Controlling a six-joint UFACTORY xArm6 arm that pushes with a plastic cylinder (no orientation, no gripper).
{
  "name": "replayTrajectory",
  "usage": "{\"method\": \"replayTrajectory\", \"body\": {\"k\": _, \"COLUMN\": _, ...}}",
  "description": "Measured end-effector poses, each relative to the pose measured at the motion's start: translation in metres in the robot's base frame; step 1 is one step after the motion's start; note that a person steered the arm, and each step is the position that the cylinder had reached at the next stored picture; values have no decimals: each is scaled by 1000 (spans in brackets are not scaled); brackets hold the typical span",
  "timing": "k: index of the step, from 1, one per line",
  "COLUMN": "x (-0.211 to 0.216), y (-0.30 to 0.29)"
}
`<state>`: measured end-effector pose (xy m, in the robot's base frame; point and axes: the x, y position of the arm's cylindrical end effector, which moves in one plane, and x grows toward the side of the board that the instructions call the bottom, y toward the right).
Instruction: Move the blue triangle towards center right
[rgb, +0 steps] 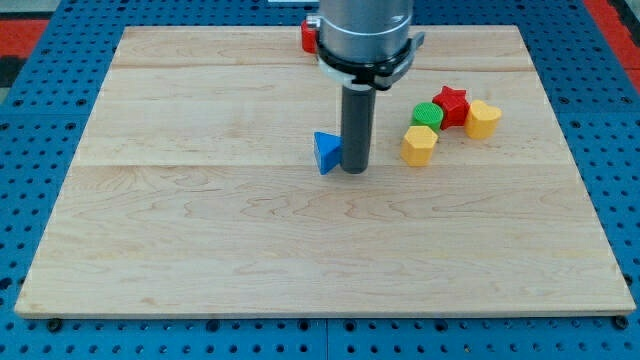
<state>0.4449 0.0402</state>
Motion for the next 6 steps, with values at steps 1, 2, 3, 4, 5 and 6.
{"method": "replayTrajectory", "body": {"k": 1, "x": -13, "y": -5}}
{"method": "replayTrajectory", "body": {"k": 2, "x": -23, "y": -38}}
{"method": "replayTrajectory", "body": {"k": 3, "x": -33, "y": -87}}
{"method": "replayTrajectory", "body": {"k": 4, "x": -47, "y": -139}}
{"method": "replayTrajectory", "body": {"k": 5, "x": -64, "y": -139}}
{"method": "replayTrajectory", "body": {"k": 6, "x": -114, "y": -80}}
